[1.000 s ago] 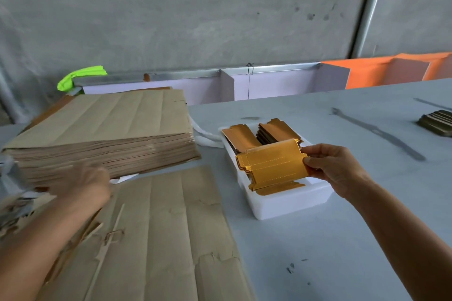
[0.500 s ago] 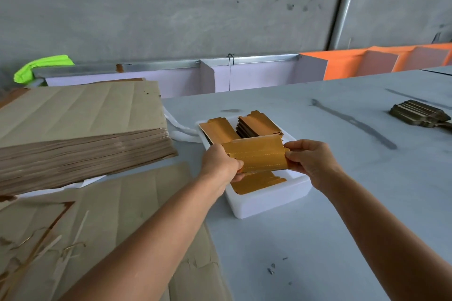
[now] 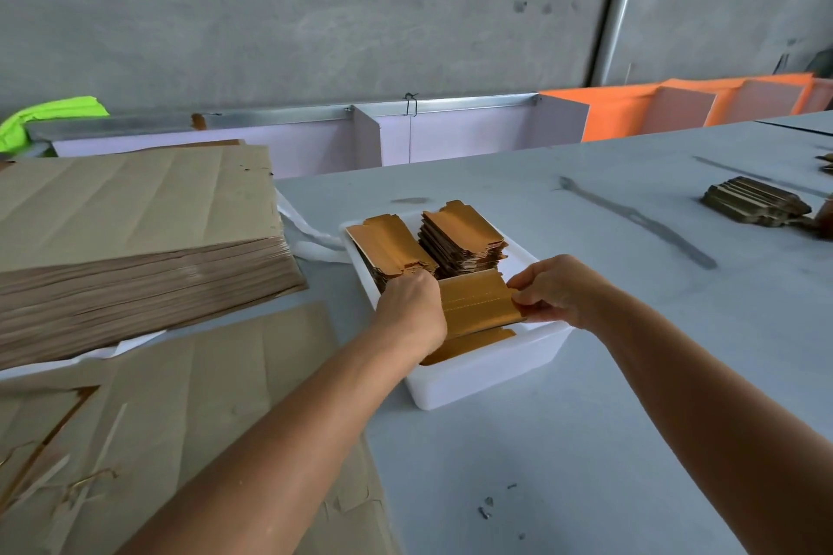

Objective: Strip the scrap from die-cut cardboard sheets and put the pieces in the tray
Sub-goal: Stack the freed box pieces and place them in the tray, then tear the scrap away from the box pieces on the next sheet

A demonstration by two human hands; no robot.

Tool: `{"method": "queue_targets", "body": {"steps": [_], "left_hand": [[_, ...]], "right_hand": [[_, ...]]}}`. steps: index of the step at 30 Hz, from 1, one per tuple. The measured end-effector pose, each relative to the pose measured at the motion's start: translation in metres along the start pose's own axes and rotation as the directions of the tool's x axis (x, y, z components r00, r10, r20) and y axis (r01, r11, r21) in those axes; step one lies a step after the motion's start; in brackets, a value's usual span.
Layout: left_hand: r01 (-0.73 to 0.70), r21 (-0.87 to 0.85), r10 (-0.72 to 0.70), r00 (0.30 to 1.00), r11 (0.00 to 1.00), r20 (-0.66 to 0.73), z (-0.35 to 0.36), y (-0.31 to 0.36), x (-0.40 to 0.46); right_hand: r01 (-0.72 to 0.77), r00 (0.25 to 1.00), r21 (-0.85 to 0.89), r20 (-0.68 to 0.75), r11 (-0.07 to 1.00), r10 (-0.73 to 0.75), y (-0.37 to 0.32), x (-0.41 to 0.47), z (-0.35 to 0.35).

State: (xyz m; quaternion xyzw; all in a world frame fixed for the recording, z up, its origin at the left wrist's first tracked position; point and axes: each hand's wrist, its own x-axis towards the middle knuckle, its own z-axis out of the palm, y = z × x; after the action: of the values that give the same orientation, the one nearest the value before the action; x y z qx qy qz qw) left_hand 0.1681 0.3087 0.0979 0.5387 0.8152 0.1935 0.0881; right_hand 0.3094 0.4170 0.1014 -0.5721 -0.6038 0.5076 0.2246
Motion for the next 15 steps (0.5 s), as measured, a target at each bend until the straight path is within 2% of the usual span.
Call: {"method": "queue_targets", "body": {"steps": [7, 11, 15], "left_hand": [[-0.139, 0.337, 0.123, 0.990, 0.931, 0.067, 0.011, 0.000, -0.012], [-0.249, 0.285, 0.166, 0.944, 0.926, 0.286, 0.016, -0.002, -0.014], [-0.258, 0.266, 0.143, 0.912, 0.929, 0.386, 0.018, -0.009, -0.016]], "right_hand": [[-0.055, 0.997, -0.184, 0.043, 0.981, 0.064, -0.004, 0.007, 0.012], [-0.078, 0.994, -0.230, 0.052, 0.970, 0.093, -0.003, 0.016, 0.017], [-0.066, 0.997, -0.313, 0.024, 0.947, 0.077, 0.007, 0.033, 0.022]]}}
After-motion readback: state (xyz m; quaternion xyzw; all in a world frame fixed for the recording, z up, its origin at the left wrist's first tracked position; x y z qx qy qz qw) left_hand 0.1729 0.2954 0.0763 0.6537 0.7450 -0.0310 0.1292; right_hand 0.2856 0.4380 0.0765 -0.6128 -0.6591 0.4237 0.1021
